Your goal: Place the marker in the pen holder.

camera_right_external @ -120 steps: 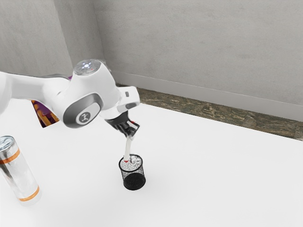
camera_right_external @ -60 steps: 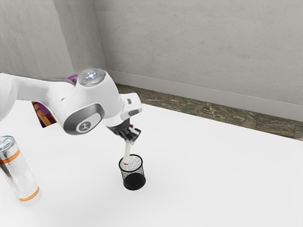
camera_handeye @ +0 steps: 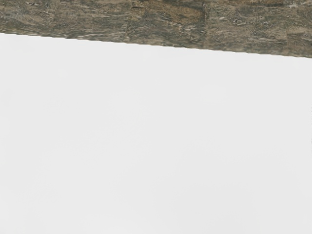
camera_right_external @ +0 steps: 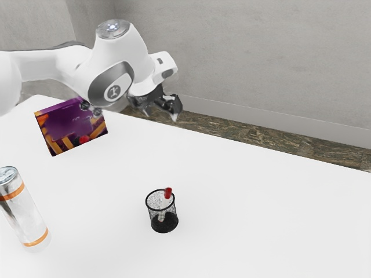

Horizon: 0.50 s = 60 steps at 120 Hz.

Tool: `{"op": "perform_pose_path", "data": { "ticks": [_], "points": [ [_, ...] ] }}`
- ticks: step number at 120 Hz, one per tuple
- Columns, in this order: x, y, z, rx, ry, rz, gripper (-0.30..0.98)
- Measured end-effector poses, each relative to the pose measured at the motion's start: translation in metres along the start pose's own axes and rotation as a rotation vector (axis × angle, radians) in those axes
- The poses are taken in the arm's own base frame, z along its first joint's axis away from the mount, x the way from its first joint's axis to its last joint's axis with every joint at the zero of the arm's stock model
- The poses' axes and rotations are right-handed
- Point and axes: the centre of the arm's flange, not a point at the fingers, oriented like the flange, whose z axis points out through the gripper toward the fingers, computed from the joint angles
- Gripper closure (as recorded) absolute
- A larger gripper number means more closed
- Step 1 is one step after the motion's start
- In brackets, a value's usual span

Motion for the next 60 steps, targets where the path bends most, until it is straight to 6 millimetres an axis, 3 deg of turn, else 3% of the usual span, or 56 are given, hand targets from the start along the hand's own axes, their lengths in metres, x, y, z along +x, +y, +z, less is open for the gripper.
{"op": "perform_pose_path", "data": {
  "ticks": [11, 31, 46, 60],
  "points": [
    [0.042, -0.025, -0.056, 0.023, -0.040, -0.066, 0.08],
    [0.061, -0.089, -0.094, 0.084, -0.179, -0.139, 0.04],
    [0.058, -0.129, -0.108, 0.109, -0.271, -0.182, 0.02],
    [0.052, -0.150, -0.108, 0.115, -0.339, -0.189, 0.01]
  ]
}}
